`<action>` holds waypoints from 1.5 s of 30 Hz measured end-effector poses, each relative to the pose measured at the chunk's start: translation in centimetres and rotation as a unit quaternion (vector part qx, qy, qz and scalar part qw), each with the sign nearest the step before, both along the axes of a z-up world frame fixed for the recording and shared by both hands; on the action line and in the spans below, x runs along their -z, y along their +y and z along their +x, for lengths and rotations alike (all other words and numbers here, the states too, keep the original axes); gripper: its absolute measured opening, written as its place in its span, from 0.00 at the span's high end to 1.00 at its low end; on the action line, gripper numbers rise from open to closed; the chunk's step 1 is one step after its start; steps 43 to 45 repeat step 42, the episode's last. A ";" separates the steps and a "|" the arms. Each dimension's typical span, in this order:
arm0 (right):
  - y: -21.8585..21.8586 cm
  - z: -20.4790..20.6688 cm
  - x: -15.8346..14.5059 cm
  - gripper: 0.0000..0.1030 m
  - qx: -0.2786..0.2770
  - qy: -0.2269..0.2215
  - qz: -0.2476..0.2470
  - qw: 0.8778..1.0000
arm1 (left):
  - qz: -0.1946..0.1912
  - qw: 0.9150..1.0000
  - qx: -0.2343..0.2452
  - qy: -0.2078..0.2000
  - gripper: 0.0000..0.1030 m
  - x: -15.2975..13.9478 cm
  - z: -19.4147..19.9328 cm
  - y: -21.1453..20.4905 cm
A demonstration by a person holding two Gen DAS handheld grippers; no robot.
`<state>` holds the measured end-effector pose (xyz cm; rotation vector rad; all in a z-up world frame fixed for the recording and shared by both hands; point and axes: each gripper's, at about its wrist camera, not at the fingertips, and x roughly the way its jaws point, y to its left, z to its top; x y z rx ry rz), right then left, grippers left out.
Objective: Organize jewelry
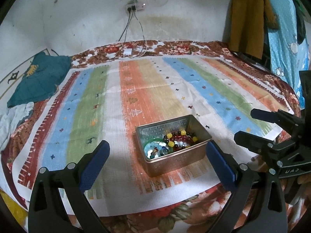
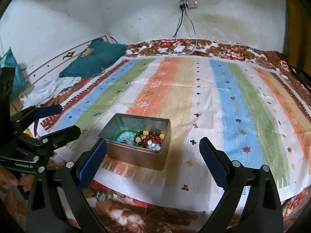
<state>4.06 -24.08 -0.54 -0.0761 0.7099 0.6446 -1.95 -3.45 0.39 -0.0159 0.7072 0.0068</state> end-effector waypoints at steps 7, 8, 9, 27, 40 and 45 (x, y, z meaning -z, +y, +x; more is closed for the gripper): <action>0.0 0.1 0.1 0.06 -0.002 0.006 0.004 1.000 | -0.004 1.000 0.001 -0.003 0.06 -0.2 -0.1 -0.1; 0.0 0.2 0.1 0.06 -0.002 0.007 0.005 1.000 | -0.005 1.000 0.002 -0.003 0.06 -0.2 -0.1 -0.1; 0.1 0.2 0.1 0.06 -0.002 0.008 0.006 1.000 | -0.005 1.000 0.003 -0.002 0.06 -0.3 -0.1 -0.1; 0.6 -0.1 0.5 0.06 -0.009 0.008 -0.003 1.000 | -0.011 1.000 0.005 0.004 0.06 -0.2 -0.1 0.0; 0.7 -0.1 0.6 0.06 -0.012 0.009 -0.002 1.000 | -0.020 1.000 -0.001 0.014 0.06 0.2 0.1 0.4; 0.7 -0.1 0.6 0.06 -0.012 0.009 -0.003 1.000 | -0.021 1.000 -0.002 0.014 0.06 0.2 0.1 0.5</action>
